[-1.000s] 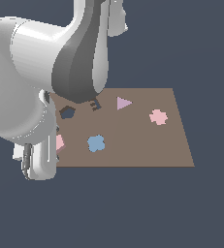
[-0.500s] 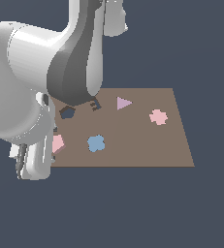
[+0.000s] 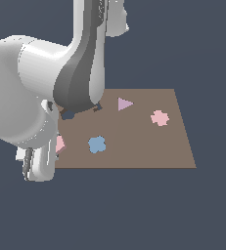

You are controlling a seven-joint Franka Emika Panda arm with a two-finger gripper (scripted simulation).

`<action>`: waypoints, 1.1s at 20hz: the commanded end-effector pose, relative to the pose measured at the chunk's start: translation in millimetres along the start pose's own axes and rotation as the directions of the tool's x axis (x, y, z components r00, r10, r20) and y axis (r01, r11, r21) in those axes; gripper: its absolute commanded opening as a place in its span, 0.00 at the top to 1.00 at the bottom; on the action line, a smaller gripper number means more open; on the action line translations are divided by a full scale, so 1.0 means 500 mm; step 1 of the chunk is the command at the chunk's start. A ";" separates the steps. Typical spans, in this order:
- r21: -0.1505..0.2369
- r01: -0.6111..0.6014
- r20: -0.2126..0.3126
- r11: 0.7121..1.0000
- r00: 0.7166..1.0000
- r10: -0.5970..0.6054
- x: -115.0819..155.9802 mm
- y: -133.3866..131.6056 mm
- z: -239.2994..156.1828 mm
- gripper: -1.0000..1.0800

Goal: Insert a designated object into the corresponding slot on a board.

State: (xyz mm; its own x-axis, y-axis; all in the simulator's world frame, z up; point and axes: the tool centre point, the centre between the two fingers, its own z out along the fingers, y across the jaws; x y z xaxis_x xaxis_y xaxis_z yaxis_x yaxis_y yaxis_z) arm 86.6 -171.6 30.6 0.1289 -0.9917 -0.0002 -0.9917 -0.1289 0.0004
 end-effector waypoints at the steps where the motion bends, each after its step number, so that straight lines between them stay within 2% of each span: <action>1: 0.000 0.000 0.000 1.000 1.000 0.000 0.000 0.000 0.001 1.00; 15: 0.000 0.000 0.000 1.000 1.000 0.000 0.000 0.000 -0.005 1.00; 22: 0.000 0.048 0.000 0.999 0.999 -0.048 -0.007 0.002 -0.005 1.00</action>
State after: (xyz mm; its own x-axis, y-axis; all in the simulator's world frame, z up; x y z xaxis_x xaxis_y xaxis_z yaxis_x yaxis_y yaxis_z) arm 85.3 -169.4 32.9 0.1623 -0.9867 -0.0004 -0.9867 -0.1623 0.0011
